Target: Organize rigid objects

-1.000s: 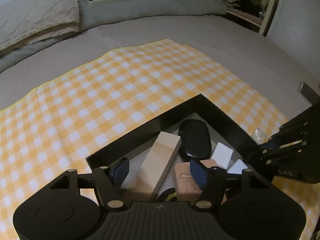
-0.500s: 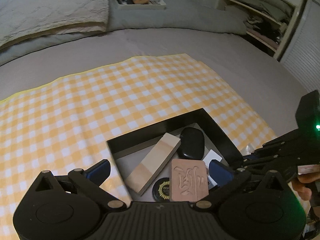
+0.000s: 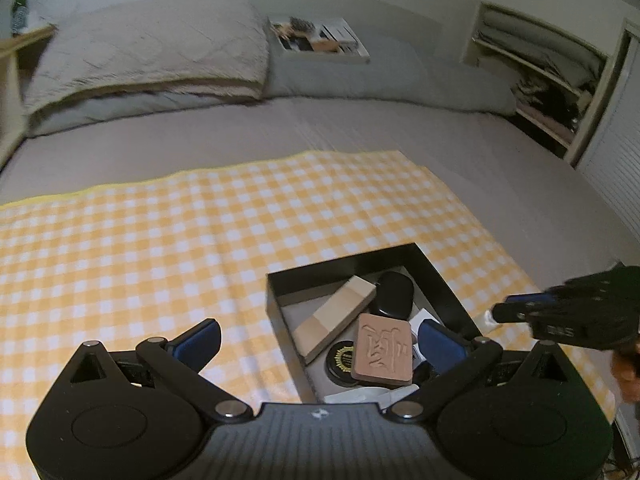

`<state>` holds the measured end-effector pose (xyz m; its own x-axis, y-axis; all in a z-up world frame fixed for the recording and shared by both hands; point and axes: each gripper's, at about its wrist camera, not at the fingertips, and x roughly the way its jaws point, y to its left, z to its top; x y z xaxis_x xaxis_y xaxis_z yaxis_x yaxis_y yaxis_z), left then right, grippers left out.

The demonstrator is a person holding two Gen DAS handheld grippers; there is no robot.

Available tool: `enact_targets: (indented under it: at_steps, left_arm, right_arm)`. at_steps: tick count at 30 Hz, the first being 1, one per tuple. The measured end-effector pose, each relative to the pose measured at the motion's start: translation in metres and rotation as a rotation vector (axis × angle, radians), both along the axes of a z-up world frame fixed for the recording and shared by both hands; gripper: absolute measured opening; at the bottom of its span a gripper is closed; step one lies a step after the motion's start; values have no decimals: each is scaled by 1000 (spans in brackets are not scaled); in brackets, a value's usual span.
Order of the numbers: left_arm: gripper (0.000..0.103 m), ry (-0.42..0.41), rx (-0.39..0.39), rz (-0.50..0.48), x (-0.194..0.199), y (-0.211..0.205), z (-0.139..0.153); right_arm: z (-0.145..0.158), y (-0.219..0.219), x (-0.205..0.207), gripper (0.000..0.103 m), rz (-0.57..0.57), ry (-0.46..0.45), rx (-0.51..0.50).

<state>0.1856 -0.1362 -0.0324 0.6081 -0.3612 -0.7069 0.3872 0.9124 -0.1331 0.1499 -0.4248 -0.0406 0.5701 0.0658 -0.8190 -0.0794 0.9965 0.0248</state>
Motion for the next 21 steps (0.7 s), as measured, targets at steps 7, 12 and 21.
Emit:
enact_targets:
  at_steps: [7, 12, 21]
  left_arm:
    - [103, -34, -54, 42, -38, 22, 18]
    - [103, -83, -46, 45, -68, 34, 26]
    - [103, -189, -22, 74, -118, 48, 32]
  right_arm:
    - [39, 12, -52, 55, 26, -130, 39]
    - [55, 19, -89, 72, 23, -218, 37]
    - [56, 21, -142, 89, -27, -326, 45]
